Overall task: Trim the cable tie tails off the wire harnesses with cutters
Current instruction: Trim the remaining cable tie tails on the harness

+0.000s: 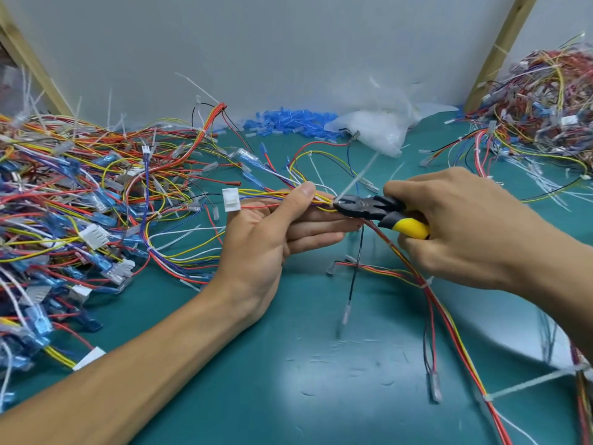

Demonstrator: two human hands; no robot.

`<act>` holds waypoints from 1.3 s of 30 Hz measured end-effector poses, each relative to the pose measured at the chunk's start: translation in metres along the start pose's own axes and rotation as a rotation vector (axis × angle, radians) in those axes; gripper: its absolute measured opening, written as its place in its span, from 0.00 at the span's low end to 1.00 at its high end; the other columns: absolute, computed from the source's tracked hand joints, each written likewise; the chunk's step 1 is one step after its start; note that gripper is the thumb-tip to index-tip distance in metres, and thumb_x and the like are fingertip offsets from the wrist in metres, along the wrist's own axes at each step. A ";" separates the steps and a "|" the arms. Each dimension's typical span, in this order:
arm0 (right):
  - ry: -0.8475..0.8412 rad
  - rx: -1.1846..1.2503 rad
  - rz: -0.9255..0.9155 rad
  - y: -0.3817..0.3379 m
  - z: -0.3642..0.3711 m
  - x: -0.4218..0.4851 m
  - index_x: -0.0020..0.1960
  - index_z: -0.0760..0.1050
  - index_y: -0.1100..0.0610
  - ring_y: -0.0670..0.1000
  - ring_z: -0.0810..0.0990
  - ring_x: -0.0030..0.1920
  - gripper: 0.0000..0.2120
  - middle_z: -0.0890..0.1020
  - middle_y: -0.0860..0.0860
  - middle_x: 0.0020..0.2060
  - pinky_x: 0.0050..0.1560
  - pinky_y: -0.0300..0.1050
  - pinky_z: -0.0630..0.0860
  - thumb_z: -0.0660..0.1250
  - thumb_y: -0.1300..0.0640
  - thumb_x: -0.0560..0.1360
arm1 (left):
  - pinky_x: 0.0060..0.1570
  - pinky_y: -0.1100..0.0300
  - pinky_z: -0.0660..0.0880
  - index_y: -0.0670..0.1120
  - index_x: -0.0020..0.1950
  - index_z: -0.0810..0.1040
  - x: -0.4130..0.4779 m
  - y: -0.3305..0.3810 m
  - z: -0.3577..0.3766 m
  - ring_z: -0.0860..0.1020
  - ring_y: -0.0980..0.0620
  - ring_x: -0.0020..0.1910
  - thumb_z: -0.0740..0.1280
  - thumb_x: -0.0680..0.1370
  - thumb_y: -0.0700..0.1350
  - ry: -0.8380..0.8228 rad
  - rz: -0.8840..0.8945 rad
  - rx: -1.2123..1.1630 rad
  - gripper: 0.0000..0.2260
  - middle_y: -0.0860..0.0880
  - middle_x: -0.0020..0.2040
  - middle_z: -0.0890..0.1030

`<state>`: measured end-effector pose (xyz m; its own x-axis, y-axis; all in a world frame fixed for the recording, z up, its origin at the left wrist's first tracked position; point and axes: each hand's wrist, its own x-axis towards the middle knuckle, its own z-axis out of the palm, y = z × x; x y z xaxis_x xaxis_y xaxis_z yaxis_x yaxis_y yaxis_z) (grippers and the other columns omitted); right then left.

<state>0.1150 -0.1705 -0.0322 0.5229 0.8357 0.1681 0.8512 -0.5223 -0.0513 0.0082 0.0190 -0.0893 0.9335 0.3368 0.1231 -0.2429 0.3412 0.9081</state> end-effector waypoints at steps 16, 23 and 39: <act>0.083 -0.096 0.015 0.008 0.004 0.001 0.36 0.65 0.52 0.61 0.70 0.32 0.09 0.71 0.51 0.28 0.30 0.49 0.65 0.65 0.53 0.70 | 0.45 0.58 0.84 0.38 0.48 0.86 -0.001 0.000 0.001 0.87 0.39 0.49 0.63 0.85 0.44 0.032 -0.009 0.018 0.15 0.36 0.49 0.87; 0.079 -0.154 0.014 0.009 0.002 0.001 0.34 0.65 0.55 0.63 0.69 0.31 0.09 0.69 0.54 0.25 0.29 0.47 0.62 0.63 0.52 0.68 | 0.44 0.58 0.84 0.38 0.48 0.85 0.000 0.000 0.001 0.87 0.40 0.49 0.63 0.85 0.44 0.036 -0.016 0.028 0.14 0.36 0.48 0.87; 0.075 -0.221 0.052 0.004 0.001 0.000 0.34 0.64 0.55 0.63 0.68 0.30 0.10 0.68 0.54 0.24 0.30 0.45 0.59 0.57 0.49 0.64 | 0.43 0.59 0.84 0.35 0.50 0.83 0.000 0.000 0.001 0.88 0.40 0.48 0.64 0.85 0.44 0.054 -0.028 0.052 0.15 0.37 0.47 0.87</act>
<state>0.1186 -0.1729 -0.0335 0.5542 0.7957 0.2444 0.7881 -0.5961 0.1535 0.0085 0.0180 -0.0894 0.9238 0.3753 0.0765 -0.2013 0.3061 0.9305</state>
